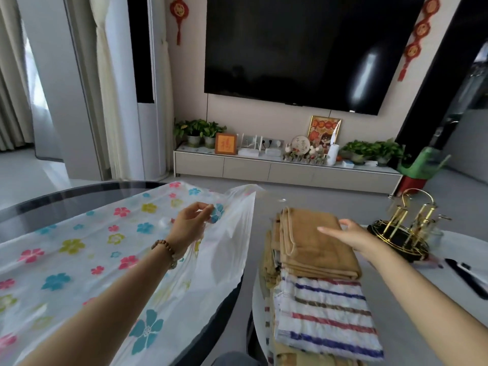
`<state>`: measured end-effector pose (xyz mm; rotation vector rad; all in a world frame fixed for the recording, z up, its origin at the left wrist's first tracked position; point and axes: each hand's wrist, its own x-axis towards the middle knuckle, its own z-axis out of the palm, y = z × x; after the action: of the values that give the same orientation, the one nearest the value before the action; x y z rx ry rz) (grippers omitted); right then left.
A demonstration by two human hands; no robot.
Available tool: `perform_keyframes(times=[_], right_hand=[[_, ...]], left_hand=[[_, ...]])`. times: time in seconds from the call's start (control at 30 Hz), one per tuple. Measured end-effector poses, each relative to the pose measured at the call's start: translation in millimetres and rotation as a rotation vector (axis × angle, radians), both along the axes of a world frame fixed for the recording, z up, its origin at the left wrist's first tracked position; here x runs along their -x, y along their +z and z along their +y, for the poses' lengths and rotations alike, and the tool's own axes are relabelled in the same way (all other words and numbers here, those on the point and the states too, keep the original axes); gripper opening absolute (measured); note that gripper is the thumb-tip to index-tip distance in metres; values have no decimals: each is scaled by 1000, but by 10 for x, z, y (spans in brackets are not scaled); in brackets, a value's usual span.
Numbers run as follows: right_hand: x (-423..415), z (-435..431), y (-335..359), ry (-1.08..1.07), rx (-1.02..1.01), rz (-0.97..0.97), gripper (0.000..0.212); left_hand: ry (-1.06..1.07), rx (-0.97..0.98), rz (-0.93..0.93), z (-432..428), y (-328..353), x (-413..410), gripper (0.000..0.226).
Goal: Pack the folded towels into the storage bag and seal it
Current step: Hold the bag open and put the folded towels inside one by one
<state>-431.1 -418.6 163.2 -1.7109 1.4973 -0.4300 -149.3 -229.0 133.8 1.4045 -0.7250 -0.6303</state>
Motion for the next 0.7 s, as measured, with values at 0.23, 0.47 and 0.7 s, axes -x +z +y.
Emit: perform_keyframes(times=[0.23, 0.47, 0.7], right_hand=[[62, -10, -38, -28, -117, -27, 76], [126, 27, 1, 3, -217, -237, 76], [31, 292, 488, 280, -229, -509, 100]], left_hand=[[16, -24, -20, -53, -84, -40, 20], [-29, -168, -238, 78, -19, -71, 26], [-41, -227, -416, 306, 96, -245, 25]])
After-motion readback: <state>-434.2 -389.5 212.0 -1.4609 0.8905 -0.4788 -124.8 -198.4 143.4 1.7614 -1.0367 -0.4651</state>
